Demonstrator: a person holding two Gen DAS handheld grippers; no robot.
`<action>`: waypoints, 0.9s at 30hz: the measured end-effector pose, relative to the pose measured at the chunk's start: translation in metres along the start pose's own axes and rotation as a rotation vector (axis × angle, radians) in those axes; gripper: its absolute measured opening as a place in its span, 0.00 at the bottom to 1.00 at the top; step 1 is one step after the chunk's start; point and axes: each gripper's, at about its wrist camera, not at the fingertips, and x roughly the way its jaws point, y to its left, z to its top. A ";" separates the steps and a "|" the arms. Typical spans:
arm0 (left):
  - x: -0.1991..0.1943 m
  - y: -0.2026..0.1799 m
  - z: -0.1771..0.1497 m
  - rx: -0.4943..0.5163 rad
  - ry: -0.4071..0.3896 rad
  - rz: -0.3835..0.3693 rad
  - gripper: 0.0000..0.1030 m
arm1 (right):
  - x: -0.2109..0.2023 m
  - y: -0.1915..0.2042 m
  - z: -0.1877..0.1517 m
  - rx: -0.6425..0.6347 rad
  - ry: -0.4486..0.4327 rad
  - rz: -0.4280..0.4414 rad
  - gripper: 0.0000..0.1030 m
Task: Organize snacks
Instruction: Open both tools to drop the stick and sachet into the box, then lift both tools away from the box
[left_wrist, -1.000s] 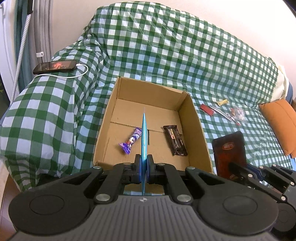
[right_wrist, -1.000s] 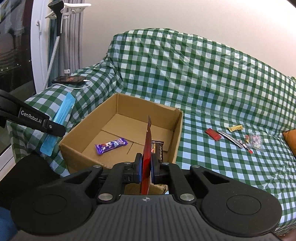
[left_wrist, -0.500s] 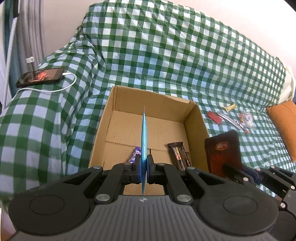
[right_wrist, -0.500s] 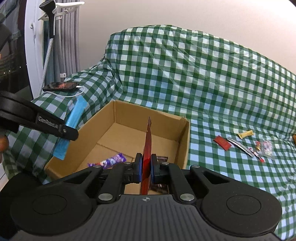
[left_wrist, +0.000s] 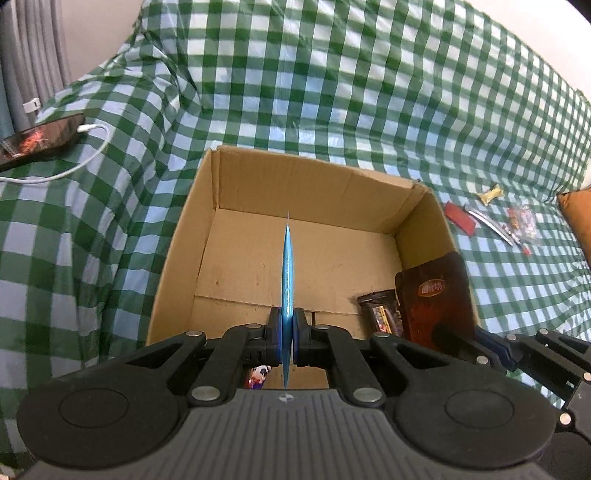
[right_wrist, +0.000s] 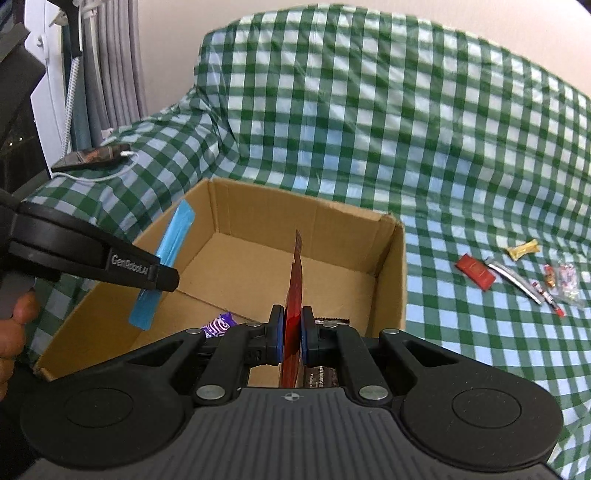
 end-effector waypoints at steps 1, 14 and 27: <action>0.005 0.000 0.001 0.002 0.005 0.003 0.05 | 0.006 0.000 0.000 0.002 0.007 0.002 0.10; -0.014 0.008 0.009 -0.042 -0.123 0.127 1.00 | 0.011 -0.014 0.019 0.077 -0.065 0.003 0.63; -0.095 0.012 -0.098 -0.072 0.039 0.153 1.00 | -0.073 0.007 -0.044 0.112 0.100 -0.019 0.92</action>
